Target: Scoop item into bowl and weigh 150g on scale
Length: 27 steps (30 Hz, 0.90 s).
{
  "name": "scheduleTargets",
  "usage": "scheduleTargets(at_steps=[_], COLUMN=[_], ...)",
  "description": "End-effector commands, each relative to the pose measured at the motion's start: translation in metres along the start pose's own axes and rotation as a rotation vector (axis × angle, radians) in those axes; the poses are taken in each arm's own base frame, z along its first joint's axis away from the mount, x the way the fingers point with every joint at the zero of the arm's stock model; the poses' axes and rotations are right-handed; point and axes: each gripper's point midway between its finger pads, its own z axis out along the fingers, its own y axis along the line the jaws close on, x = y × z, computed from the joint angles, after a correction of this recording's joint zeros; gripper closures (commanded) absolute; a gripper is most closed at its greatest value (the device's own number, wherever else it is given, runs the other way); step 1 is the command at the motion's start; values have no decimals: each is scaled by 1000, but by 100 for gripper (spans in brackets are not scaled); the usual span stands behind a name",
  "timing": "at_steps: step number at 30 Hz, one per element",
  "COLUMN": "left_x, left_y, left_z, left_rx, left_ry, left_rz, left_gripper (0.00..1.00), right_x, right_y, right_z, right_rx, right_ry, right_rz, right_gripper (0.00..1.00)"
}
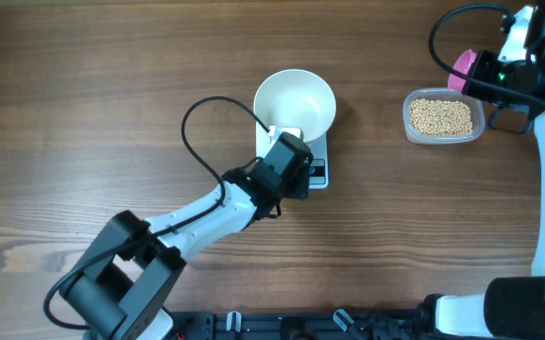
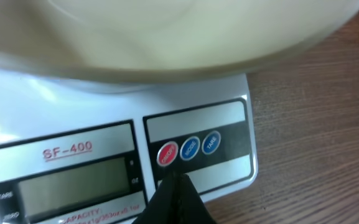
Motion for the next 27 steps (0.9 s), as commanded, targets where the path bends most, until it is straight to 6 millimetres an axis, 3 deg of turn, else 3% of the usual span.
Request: scheduleTargets(at_steps=[1,9,18,27], left_x=[-9,-6,-5,-3], left_y=[5,17,6,7], left_z=[5,16,16,17], left_rx=[-10,-35,27,22], left_ry=[-32,-17,-4,5], left_rz=[-22,-40,-40,-40], left_gripper=[96,96,96,96], right_x=[-4,-4,-4,-4], right_y=[2,2,2,2], right_z=[-5,-4,-4,-5], right_rx=[-16,-16,-16,-16], right_ry=[-13,-13,-13,-15], right_rz=[8,9,9,8], right_gripper=[96,96,96,96])
